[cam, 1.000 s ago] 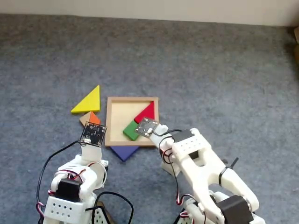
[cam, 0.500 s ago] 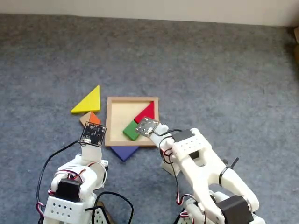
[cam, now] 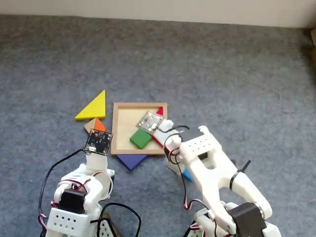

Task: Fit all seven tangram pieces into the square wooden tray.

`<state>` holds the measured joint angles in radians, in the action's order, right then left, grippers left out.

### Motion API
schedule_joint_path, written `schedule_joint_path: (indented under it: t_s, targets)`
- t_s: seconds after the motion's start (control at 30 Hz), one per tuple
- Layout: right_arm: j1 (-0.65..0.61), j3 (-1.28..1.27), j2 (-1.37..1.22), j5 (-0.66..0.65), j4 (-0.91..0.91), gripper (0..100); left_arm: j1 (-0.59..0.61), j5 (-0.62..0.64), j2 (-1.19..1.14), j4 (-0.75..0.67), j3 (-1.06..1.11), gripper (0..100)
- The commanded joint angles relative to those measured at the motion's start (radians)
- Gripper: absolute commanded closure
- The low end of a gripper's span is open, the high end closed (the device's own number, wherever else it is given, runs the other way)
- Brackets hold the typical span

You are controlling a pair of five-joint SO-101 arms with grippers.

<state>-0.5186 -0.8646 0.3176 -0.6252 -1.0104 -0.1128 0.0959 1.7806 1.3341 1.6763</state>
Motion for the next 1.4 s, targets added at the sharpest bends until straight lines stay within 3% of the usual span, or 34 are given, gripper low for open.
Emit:
schedule_joint_path:
  t_s: [0.0,0.2,0.4,0.77,0.97,1.17,1.37]
  targets:
    - [0.002,0.079,0.005,-0.009,0.007,84.3,-0.019,0.006,0.016,0.008,0.019,99]
    - [0.004,0.137,0.004,-0.002,-0.193,83.7,-0.019,0.006,0.016,0.008,0.019,99]
    - [0.002,0.139,0.004,0.115,-0.266,72.5,-0.019,0.006,0.016,0.008,0.019,99]
    - [0.002,-0.082,-0.004,0.115,-0.030,72.4,-0.021,0.006,0.016,0.008,0.019,99]
    - [0.002,-0.136,-0.005,0.112,-0.019,72.5,-0.019,0.006,0.016,0.008,0.019,99]
    - [0.004,-0.151,-0.005,0.112,0.018,81.8,-0.019,0.006,0.016,0.008,0.019,99]
    - [0.005,-0.142,0.004,0.112,0.010,83.4,-0.019,0.006,0.016,0.008,0.019,99]
